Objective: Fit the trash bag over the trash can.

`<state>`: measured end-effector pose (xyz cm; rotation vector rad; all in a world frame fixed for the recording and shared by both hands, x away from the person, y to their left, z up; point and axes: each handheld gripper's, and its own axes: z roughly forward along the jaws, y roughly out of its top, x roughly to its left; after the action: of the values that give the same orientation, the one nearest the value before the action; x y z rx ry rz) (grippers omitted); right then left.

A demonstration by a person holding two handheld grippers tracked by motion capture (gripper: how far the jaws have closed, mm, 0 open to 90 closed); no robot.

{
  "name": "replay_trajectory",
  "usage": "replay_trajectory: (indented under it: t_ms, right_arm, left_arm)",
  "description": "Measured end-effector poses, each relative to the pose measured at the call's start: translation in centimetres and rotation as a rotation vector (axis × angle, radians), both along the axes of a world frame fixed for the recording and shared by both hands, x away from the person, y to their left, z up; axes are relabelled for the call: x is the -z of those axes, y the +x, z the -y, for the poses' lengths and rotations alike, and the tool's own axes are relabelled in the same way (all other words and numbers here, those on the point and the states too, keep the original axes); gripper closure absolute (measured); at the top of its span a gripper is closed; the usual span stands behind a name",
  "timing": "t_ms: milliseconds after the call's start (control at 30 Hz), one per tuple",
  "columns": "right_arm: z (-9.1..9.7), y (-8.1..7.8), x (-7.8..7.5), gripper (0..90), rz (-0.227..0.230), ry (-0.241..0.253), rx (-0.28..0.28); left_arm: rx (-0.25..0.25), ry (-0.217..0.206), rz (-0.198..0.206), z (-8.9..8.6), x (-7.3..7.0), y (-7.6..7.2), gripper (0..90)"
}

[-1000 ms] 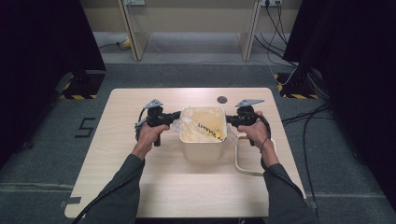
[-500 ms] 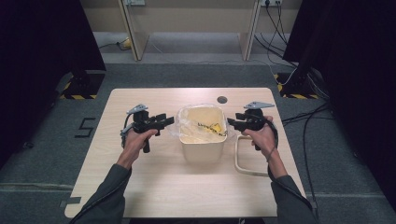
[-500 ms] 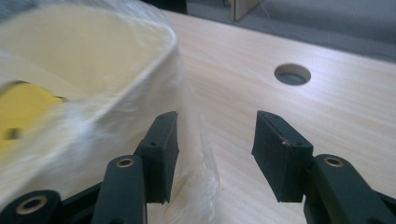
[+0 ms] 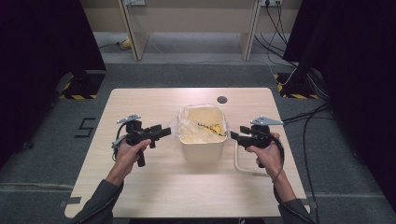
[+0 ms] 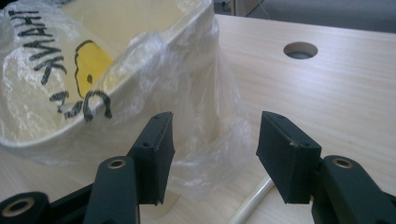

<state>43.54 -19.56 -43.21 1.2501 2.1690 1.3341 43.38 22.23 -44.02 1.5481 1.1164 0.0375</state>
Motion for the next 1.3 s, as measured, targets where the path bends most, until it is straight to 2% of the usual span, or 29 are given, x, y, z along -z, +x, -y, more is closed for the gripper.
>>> replay_trajectory:
  t_ms: [133,267,333,433,533,633,733,800,900,967,1033,1067,1167,1233,1300]
  right_arm:
    - [-0.4,-0.5,0.6,44.7,-0.013,0.013,0.025]
    - [-0.9,-0.8,1.4,47.1,-0.022,0.002,0.012]
    - [-1.2,-0.9,1.6,47.3,-0.024,-0.005,-0.001]
    - [-1.2,-1.4,1.3,47.3,0.008,-0.03,-0.021]
    - [-0.7,-2.0,0.7,47.4,0.028,-0.015,-0.033]
    - [-0.7,-2.4,0.7,47.4,0.042,-0.03,-0.062]
    - [-1.0,-2.7,0.9,47.4,0.043,-0.05,-0.108]
    - [-1.3,-3.0,1.0,47.4,0.053,-0.073,-0.141]
    - [-1.6,-2.9,1.2,49.1,0.071,-0.108,-0.153]
    - [-1.7,-2.5,1.4,53.3,0.082,-0.137,-0.151]
    - [-1.7,-2.2,1.6,58.1,0.086,-0.146,-0.159]
    - [-1.7,-2.1,1.6,63.6,0.095,-0.153,-0.177]
    - [-1.8,-1.9,1.4,71.0,0.126,-0.181,-0.211]
    - [-1.8,-1.9,1.3,76.3,0.14,-0.188,-0.222]
    - [-1.8,-1.9,1.1,82.4,0.149,-0.188,-0.241]
  left_arm:
    - [0.019,-0.034,-0.037,1.0,0.5,-0.1,28.3]
    - [0.063,-0.048,-0.038,1.7,1.2,-0.3,36.3]
    - [0.073,-0.069,-0.044,1.8,1.4,-0.4,37.1]
    - [0.09,-0.052,-0.003,1.6,1.3,-0.6,37.3]
    - [0.102,-0.067,-0.004,1.5,1.1,-0.9,34.2]
    - [0.119,-0.06,0.023,1.9,1.1,-1.0,32.4]
    - [0.142,0.005,0.083,2.1,0.7,-1.4,33.2]
    - [0.162,0.02,0.101,2.2,0.3,-1.6,33.2]
    - [0.181,0.03,0.116,2.5,0.1,-1.5,35.4]
    - [0.201,0.008,0.125,2.5,0.2,-1.3,42.1]
    - [0.219,-0.01,0.13,2.5,0.3,-1.2,49.4]
    - [0.23,-0.021,0.137,2.4,0.4,-1.2,54.9]
    - [0.249,-0.042,0.155,2.4,0.4,-1.1,68.4]
    - [0.248,-0.043,0.169,2.3,0.5,-1.1,75.0]
    - [0.251,-0.044,0.174,2.3,0.5,-1.1,77.9]
